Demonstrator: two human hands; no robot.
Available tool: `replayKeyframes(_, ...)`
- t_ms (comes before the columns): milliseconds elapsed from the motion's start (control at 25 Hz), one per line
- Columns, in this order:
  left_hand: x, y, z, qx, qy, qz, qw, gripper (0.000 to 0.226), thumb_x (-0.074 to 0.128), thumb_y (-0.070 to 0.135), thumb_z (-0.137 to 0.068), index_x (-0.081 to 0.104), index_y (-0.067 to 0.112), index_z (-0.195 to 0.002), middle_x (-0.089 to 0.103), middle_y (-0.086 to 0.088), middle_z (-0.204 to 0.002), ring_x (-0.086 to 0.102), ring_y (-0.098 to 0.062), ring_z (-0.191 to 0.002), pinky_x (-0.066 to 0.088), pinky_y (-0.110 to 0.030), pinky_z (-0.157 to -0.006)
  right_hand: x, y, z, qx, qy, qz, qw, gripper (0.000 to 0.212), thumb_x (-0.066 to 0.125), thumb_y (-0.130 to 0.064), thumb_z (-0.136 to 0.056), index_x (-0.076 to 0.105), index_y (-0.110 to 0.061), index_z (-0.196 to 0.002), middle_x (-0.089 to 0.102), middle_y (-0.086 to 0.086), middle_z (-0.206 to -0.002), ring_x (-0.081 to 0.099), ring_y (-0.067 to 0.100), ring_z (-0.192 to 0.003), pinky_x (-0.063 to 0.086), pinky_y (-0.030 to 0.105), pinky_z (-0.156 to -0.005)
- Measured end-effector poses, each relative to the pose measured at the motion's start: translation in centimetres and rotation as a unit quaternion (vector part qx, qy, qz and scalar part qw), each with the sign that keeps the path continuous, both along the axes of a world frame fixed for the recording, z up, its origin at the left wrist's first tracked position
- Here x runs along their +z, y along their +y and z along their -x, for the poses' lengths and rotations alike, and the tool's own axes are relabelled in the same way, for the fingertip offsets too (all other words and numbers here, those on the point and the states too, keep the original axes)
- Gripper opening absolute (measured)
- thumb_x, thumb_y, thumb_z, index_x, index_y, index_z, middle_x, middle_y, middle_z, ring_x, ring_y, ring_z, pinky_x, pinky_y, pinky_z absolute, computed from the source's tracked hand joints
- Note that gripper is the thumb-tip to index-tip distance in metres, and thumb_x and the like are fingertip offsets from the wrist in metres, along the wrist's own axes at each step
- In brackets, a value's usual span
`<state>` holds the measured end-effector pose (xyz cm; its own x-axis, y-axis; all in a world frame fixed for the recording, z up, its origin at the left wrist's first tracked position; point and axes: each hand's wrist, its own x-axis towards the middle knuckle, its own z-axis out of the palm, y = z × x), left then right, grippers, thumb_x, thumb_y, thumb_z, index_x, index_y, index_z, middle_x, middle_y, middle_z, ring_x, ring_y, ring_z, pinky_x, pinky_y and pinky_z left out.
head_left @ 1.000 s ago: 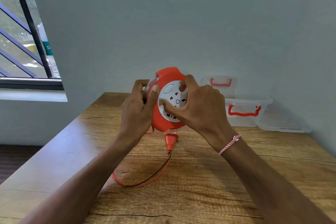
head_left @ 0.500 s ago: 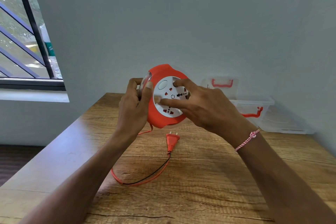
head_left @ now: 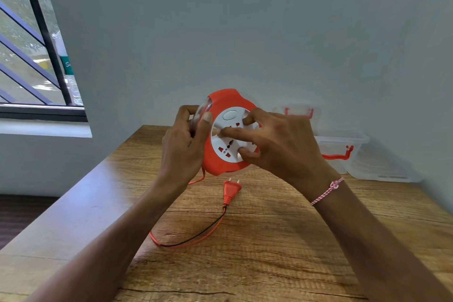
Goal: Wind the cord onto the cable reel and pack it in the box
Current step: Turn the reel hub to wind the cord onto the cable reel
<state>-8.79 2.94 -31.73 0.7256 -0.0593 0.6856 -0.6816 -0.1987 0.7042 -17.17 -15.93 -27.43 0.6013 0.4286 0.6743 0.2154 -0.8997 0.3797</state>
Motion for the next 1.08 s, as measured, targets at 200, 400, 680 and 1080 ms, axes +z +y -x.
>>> replayKeyframes(200, 0.0, 0.0, 0.0, -0.004, -0.015, 0.005, 1.000, 0.030, 0.047, 0.059, -0.104, 0.051, 0.033, -0.120, 0.073, 0.016, -0.095, 0.077, 0.000, -0.080, 0.062, -0.019, -0.058, 0.0, -0.2, -0.2, -0.001, -0.007, 0.000, 1.000, 0.045, 0.081, -0.047, -0.082, 0.071, -0.038, -0.125, 0.076, 0.009, -0.105, 0.073, 0.025, -0.073, 0.046, 0.023, -0.060)
replayKeyframes(400, -0.1, 0.0, -0.2, 0.007, -0.018, 0.010, 1.000, 0.026, 0.048, 0.055, -0.106, 0.051, 0.032, -0.119, 0.073, 0.014, -0.093, 0.078, -0.002, -0.079, 0.064, -0.022, -0.059, -0.1, 0.1, -0.3, 0.002, -0.002, -0.034, 0.999, 0.046, 0.083, -0.048, -0.081, 0.072, -0.037, -0.124, 0.075, 0.007, -0.098, 0.069, 0.023, -0.065, 0.045, 0.023, -0.055)
replayKeyframes(680, 0.1, 0.0, -0.5, -0.011, 0.038, 0.042, 0.998, 0.039, 0.046, 0.065, -0.098, 0.056, 0.031, -0.113, 0.077, 0.004, -0.090, 0.080, -0.012, -0.078, 0.067, -0.035, -0.062, -0.4, -0.1, -0.9, 0.014, 0.008, -0.042, 0.999, 0.048, 0.074, -0.043, -0.091, 0.063, -0.037, -0.137, 0.073, 0.010, -0.119, 0.073, 0.029, -0.084, 0.058, 0.034, -0.060)
replayKeyframes(1080, -0.2, 0.2, -1.5, -0.017, 0.129, 0.173, 0.976, 0.037, 0.046, 0.060, -0.107, 0.054, 0.024, -0.113, 0.067, 0.000, -0.085, 0.069, -0.004, -0.064, 0.054, -0.022, -0.050, -1.7, 0.6, -1.6, 0.055, 0.005, -0.143, 0.988, 0.078, 0.063, -0.076, -0.077, 0.059, -0.025, -0.136, 0.050, 0.008, -0.139, 0.053, 0.023, -0.121, 0.060, 0.038, -0.081)
